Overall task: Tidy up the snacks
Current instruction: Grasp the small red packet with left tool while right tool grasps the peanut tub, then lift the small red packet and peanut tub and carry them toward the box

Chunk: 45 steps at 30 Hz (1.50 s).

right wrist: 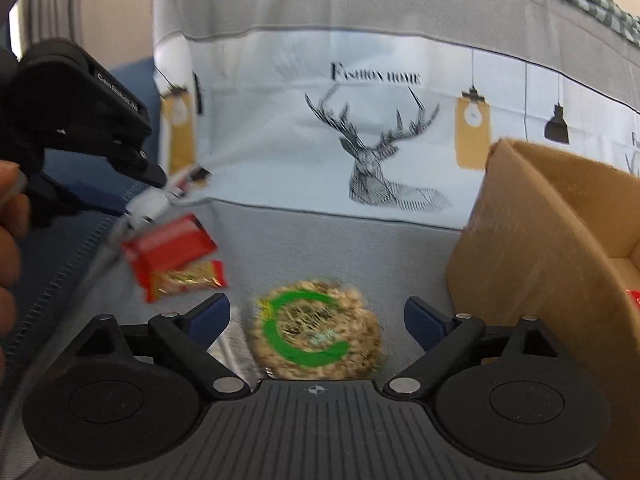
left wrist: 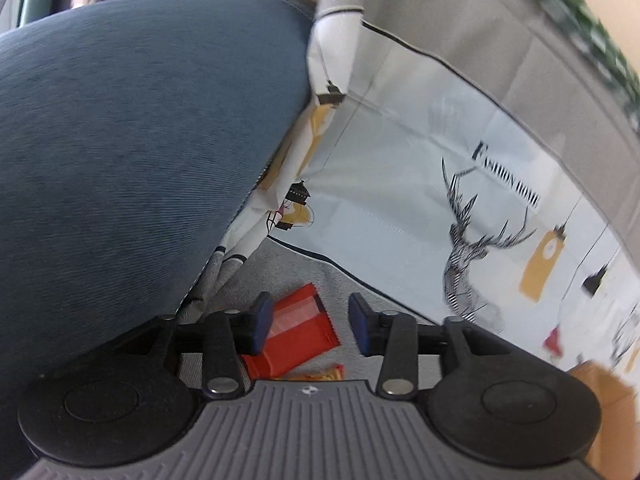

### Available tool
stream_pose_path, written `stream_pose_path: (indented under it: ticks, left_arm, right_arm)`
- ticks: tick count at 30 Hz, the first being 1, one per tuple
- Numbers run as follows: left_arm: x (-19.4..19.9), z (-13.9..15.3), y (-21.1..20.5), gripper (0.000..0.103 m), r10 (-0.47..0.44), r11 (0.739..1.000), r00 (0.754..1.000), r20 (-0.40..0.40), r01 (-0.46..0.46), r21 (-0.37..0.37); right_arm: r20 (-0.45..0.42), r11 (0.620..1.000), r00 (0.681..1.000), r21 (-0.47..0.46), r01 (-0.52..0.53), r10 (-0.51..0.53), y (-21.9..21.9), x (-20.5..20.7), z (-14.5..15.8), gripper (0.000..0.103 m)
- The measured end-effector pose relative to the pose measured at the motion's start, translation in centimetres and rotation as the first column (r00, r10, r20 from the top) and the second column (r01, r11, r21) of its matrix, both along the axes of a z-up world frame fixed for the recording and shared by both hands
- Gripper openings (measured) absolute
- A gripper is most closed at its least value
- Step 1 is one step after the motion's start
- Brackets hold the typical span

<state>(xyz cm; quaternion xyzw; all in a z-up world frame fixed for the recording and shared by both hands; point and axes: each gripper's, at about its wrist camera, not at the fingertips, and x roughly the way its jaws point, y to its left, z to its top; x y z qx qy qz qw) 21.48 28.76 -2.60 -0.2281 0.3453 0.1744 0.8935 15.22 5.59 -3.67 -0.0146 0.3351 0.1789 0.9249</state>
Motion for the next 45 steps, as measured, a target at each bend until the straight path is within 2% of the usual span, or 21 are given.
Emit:
stream_pose_path:
  ticks: [3, 9, 12, 15, 16, 17, 19, 21, 26, 27, 30, 36, 39, 42, 45]
  left_arm:
    - [1.1, -1.0, -0.9, 0.067, -0.049, 0.995, 0.999, -0.022, 0.05, 0.082]
    - [3.3, -3.2, -2.6, 0.083, -0.098, 0.966, 0.988, -0.121, 0.123, 0.225]
    - [3.9, -4.2, -3.2, 0.084, -0.106, 0.951, 0.978, -0.18, 0.153, 0.27]
    - [4.3, -5.2, -3.3, 0.083, -0.117, 0.953, 0.966, -0.231, 0.175, 0.249]
    - [4.3, -5.5, -3.3, 0.082, -0.119, 0.951, 0.963, -0.244, 0.181, 0.25]
    - [4.2, -5.5, -3.4, 0.08, -0.119, 0.95, 0.962, -0.246, 0.182, 0.255]
    - [4.0, -5.4, -3.2, 0.069, -0.117, 0.951, 0.964, -0.24, 0.178, 0.252]
    - [3.7, -5.2, -3.0, 0.053, -0.107, 0.953, 0.966, -0.235, 0.167, 0.252]
    - [3.3, -4.3, -2.4, 0.039, -0.094, 0.961, 0.974, -0.208, 0.143, 0.237]
    - [3.3, -4.0, -2.4, 0.034, -0.092, 0.961, 0.975, -0.2, 0.139, 0.239]
    - [3.1, -3.1, -2.3, 0.022, -0.086, 0.966, 0.982, -0.17, 0.125, 0.228]
    - [3.1, -2.5, -2.1, 0.017, -0.098, 0.973, 0.983, -0.152, 0.127, 0.192]
    - [2.6, -2.0, -1.3, 0.007, -0.095, 0.985, 0.988, -0.118, 0.11, 0.13]
    - [2.2, -1.5, -0.3, 0.005, -0.084, 0.994, 0.994, -0.076, 0.088, 0.057]
    - [2.2, -1.5, 0.1, 0.005, -0.08, 0.997, 0.994, -0.069, 0.081, 0.017]
  right_arm:
    - [-0.058, 1.0, 0.998, 0.016, 0.018, -0.017, -0.1, 0.9, -1.1, 0.096]
    - [-0.163, 0.997, 0.985, 0.054, 0.061, -0.051, -0.4, 2.4, -2.9, 0.096]
    - [-0.189, 0.995, 0.98, 0.076, 0.071, -0.056, -0.7, 2.7, -3.3, 0.096]
    - [-0.193, 0.995, 0.98, 0.081, 0.066, -0.049, -0.8, 2.6, -3.3, 0.094]
    - [-0.192, 0.994, 0.98, 0.085, 0.064, -0.047, -0.8, 2.5, -3.3, 0.091]
    - [-0.189, 0.994, 0.981, 0.088, 0.059, -0.041, -0.8, 2.4, -3.3, 0.086]
    - [-0.179, 0.995, 0.983, 0.089, 0.046, -0.03, -0.7, 2.4, -3.1, 0.085]
    - [-0.177, 0.994, 0.984, 0.099, 0.042, -0.024, -0.8, 2.3, -3.1, 0.084]
    - [-0.166, 0.99, 0.986, 0.126, 0.057, -0.035, -1.2, 2.0, -2.9, 0.084]
    - [-0.102, 0.985, 0.994, 0.161, 0.063, -0.047, -1.3, 1.9, -2.7, 0.084]
    - [-0.08, 0.982, 0.996, 0.177, 0.059, -0.045, -1.4, 1.6, -2.1, 0.084]
    - [-0.059, 0.984, 0.998, 0.172, 0.049, -0.039, -1.4, 1.4, -1.7, 0.084]
    - [-0.073, 0.983, 0.996, 0.173, 0.058, -0.046, -1.5, 1.4, -1.9, 0.084]
    - [-0.071, 0.982, 0.996, 0.177, 0.061, -0.049, -1.4, 1.4, -1.9, 0.084]
    - [-0.069, 0.982, 0.997, 0.181, 0.058, -0.046, -1.4, 1.4, -1.9, 0.084]
